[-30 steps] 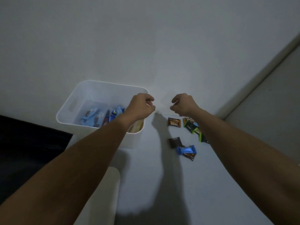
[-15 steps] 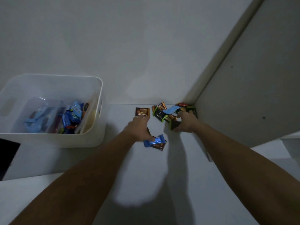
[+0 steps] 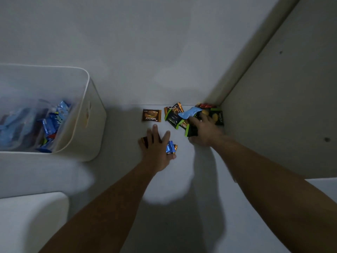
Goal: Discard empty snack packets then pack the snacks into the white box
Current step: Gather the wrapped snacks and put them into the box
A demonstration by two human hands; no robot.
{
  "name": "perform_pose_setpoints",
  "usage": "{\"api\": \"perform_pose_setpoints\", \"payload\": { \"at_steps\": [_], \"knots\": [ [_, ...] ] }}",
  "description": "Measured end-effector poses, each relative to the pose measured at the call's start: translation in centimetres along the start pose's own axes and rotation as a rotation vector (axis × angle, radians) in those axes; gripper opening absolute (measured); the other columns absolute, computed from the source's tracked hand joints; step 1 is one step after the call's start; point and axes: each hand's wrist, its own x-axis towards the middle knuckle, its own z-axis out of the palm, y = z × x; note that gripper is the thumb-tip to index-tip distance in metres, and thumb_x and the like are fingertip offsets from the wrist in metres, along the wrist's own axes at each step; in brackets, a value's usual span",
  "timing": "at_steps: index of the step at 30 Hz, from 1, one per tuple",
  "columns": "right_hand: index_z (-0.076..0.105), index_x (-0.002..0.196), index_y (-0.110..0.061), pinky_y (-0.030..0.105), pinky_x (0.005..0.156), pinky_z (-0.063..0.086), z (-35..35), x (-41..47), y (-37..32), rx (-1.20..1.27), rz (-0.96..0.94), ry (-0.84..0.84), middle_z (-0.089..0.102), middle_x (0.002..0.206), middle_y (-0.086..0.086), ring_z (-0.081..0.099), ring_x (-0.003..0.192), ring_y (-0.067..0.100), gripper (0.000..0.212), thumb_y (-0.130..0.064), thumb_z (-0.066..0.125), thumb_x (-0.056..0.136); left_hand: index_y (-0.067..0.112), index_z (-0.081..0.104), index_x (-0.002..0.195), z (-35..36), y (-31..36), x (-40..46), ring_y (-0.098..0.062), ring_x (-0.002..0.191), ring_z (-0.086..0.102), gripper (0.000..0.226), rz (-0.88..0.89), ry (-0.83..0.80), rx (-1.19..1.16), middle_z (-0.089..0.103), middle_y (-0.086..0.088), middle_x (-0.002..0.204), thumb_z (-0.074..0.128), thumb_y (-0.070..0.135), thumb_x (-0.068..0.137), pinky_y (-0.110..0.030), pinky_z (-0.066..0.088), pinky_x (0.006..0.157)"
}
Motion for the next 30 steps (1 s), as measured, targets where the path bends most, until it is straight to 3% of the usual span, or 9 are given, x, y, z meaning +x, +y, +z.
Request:
{"api": "perform_pose_setpoints", "payload": {
  "at_steps": [6, 12, 15, 19, 23, 26, 30],
  "knots": [
    [0.022, 0.149, -0.030, 0.053, 0.105, 0.039, 0.5, 0.7, -0.8, -0.130, -0.081, 0.079, 0.021, 0.154, 0.010, 0.017, 0.141, 0.039, 0.087, -0.040, 0.070, 0.077, 0.021, -0.005, 0.151, -0.3, -0.9, 2.2, -0.042, 0.145, -0.007, 0.105, -0.028, 0.079, 0.017, -0.009, -0.021, 0.157, 0.062, 0.056, 0.079, -0.059, 0.009, 0.115],
    [0.029, 0.142, -0.020, 0.046, 0.090, 0.049, -0.1, 1.2, -1.9, -0.143, -0.108, 0.119, 0.033, 0.141, 0.014, 0.036, 0.129, 0.035, 0.081, -0.032, 0.074, 0.076, 0.025, -0.005, 0.151, -2.1, -1.9, 4.4, -0.041, 0.144, -0.015, 0.114, -0.014, 0.071, -0.076, -0.022, -0.018, 0.156, 0.072, 0.046, 0.070, -0.062, 0.011, 0.112],
    [0.024, 0.146, -0.026, 0.045, 0.082, 0.051, -0.5, 1.4, -2.9, -0.229, -0.187, 0.124, 0.035, 0.137, 0.015, 0.045, 0.121, 0.037, 0.075, -0.024, 0.066, 0.083, 0.030, -0.002, 0.151, -2.9, -2.2, 5.2, -0.038, 0.143, -0.021, 0.117, -0.028, 0.038, -0.121, -0.025, -0.015, 0.155, 0.077, 0.043, 0.065, -0.066, 0.009, 0.109],
    [0.012, 0.150, -0.041, 0.048, 0.083, 0.051, -0.7, 1.8, -4.1, -0.300, -0.253, 0.068, 0.027, 0.145, 0.019, 0.047, 0.119, 0.042, 0.069, -0.021, 0.048, 0.094, 0.032, -0.002, 0.150, -3.4, -2.5, 5.9, -0.037, 0.143, -0.023, 0.115, -0.031, -0.032, -0.176, -0.025, -0.014, 0.155, 0.077, 0.042, 0.066, -0.066, 0.003, 0.109],
    [0.006, 0.149, -0.047, 0.048, 0.084, 0.048, -0.7, 2.0, -4.6, -0.346, -0.244, -0.012, 0.021, 0.153, 0.019, 0.044, 0.124, 0.046, 0.066, -0.026, 0.041, 0.098, 0.030, 0.016, 0.149, -2.8, -3.2, 6.0, -0.035, 0.146, -0.008, 0.092, 0.003, 0.018, -0.149, -0.001, -0.013, 0.158, 0.066, 0.050, 0.074, -0.060, 0.009, 0.111],
    [0.023, 0.148, -0.041, 0.047, 0.086, 0.047, -0.7, 1.2, -4.4, -0.297, -0.252, 0.050, 0.036, 0.144, 0.017, 0.045, 0.122, 0.043, 0.051, -0.030, 0.035, 0.100, 0.028, 0.044, 0.133, -2.2, -3.6, 5.5, -0.038, 0.132, 0.027, 0.062, -0.022, 0.173, -0.076, 0.029, -0.011, 0.143, 0.066, 0.039, 0.075, -0.050, 0.029, 0.102],
    [0.042, 0.136, -0.028, 0.044, 0.084, 0.049, 0.8, 0.6, -4.3, -0.162, -0.217, 0.100, 0.045, 0.131, 0.015, 0.050, 0.114, 0.039, 0.039, -0.036, 0.043, 0.098, 0.026, 0.048, 0.125, -1.8, -3.4, 4.3, -0.033, 0.119, 0.032, 0.047, -0.037, 0.183, -0.057, 0.033, -0.011, 0.132, 0.065, 0.027, 0.082, -0.045, 0.036, 0.091]
  ]
}}
